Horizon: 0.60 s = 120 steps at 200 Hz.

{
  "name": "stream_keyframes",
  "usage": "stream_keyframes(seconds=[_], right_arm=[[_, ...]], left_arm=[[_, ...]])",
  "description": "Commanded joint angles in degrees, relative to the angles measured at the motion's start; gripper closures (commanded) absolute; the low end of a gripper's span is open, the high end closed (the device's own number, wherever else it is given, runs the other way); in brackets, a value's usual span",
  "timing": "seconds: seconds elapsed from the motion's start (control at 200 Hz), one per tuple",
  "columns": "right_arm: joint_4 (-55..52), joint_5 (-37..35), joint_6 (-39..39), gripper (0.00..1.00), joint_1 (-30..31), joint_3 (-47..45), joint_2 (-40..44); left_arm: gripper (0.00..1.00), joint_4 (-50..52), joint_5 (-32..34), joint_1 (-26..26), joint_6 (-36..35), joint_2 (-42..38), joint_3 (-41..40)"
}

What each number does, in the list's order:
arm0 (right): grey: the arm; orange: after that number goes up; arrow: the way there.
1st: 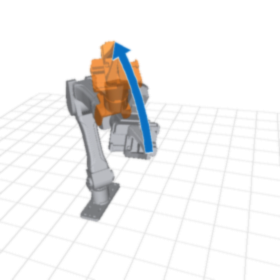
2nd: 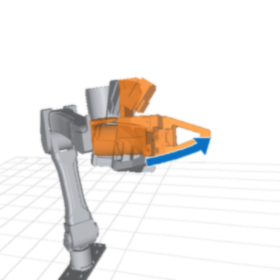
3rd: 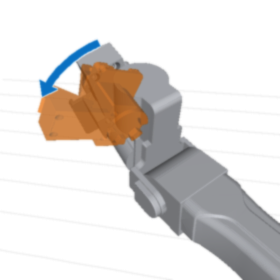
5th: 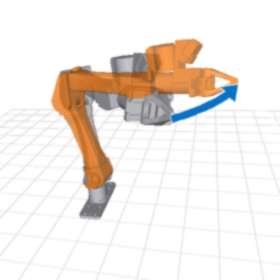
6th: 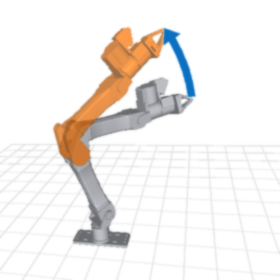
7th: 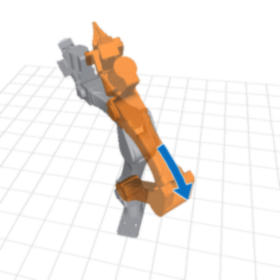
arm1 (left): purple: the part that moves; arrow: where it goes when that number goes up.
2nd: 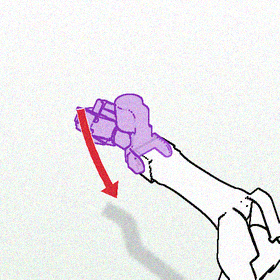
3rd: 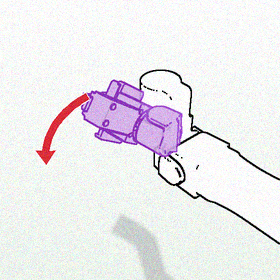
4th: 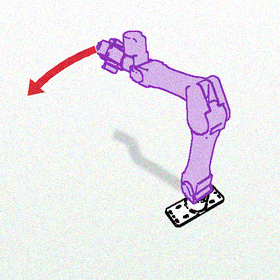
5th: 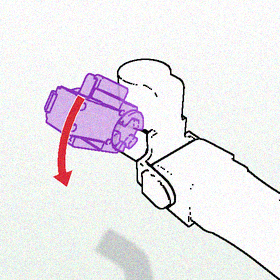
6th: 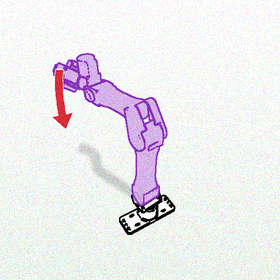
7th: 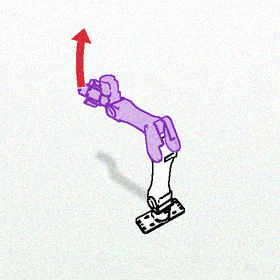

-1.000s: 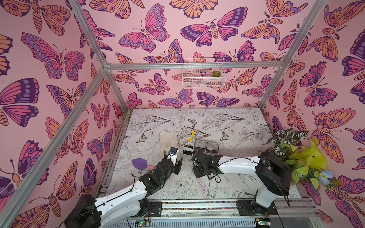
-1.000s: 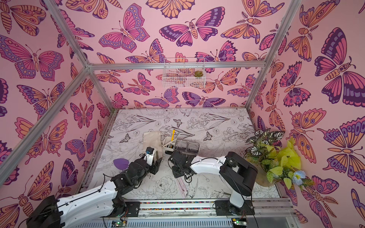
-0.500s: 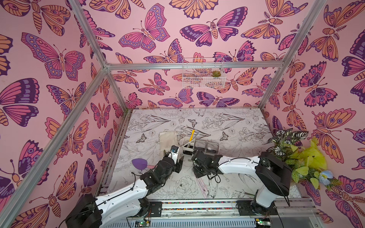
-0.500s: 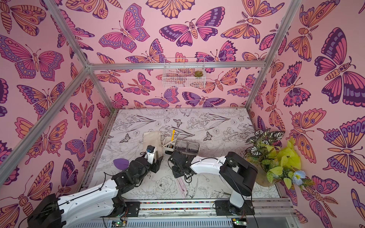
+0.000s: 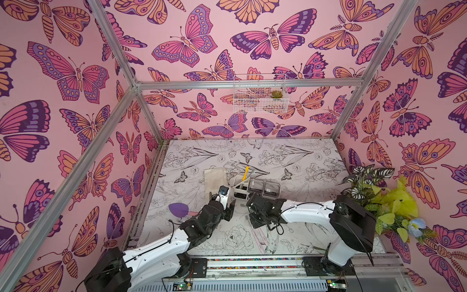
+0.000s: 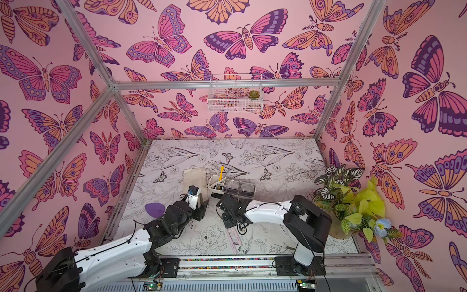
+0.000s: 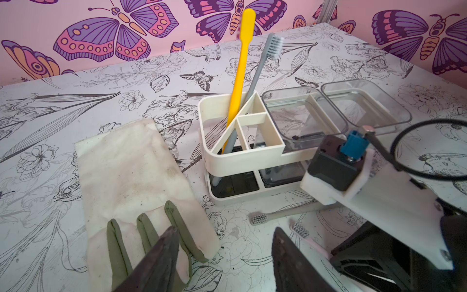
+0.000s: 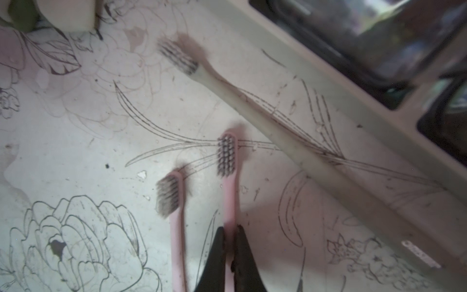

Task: Place the toothbrush into the toothbrush holder
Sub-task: Pick up the toothbrush from the center of the board.

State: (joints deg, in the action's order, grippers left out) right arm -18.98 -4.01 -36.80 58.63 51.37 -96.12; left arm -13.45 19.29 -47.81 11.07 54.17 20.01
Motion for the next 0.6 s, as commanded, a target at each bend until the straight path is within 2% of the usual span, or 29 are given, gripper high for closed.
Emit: stream_keyframes(seconds=[0.0, 0.596], right_arm=[[-3.82, -1.86, 0.59, 1.00, 0.17, -1.30, 2.18], [-5.54, -4.15, 0.83, 1.00, 0.17, -2.79, 9.43]], left_arm=[[0.40, 0.47, 0.00, -0.24, 0.69, 0.18, 0.89], [0.40, 0.45, -2.30, -0.20, 0.69, 3.13, 2.10]])
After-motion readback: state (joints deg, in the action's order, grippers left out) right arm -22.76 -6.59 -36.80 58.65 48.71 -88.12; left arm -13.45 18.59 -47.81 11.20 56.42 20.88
